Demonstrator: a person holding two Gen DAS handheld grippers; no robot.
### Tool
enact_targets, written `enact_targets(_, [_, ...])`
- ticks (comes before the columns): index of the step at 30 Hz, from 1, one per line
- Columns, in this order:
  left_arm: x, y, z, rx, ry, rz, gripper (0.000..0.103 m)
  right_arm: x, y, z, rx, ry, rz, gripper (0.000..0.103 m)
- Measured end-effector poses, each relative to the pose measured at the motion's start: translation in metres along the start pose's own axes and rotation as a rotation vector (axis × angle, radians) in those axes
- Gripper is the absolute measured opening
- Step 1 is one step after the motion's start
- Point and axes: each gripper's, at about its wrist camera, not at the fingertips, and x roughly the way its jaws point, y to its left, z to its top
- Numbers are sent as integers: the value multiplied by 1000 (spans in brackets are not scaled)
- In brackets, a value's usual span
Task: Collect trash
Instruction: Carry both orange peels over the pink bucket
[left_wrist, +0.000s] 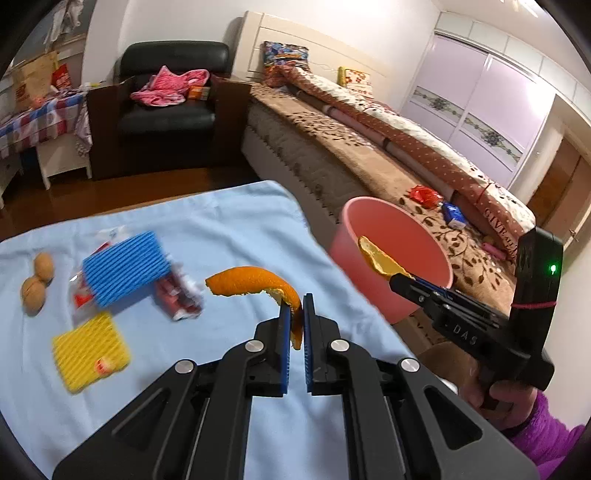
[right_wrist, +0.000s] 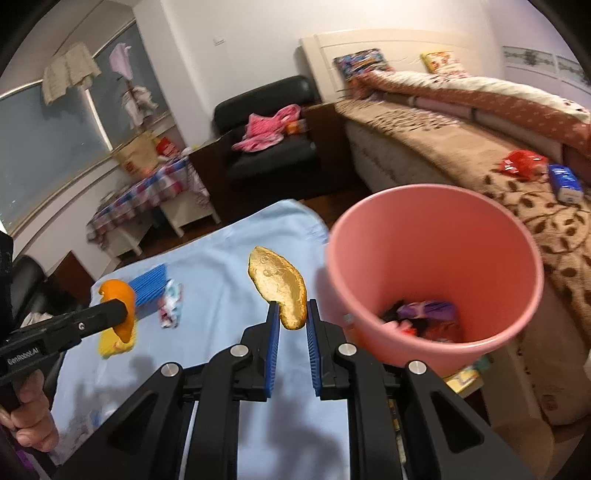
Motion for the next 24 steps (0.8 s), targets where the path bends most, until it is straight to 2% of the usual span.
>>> enact_targets(6, [19,-33,18,59,-4,-40,5,-12,-35,9,49,-50,-72,14])
enact_targets(13, [47,-73,35,121,14,-77,5,-15,-69,8,118,-69,-112,14])
enact_targets(24, [99,-113,52,178,52,-63,5,-11,-103,9,159,-87,-184,14])
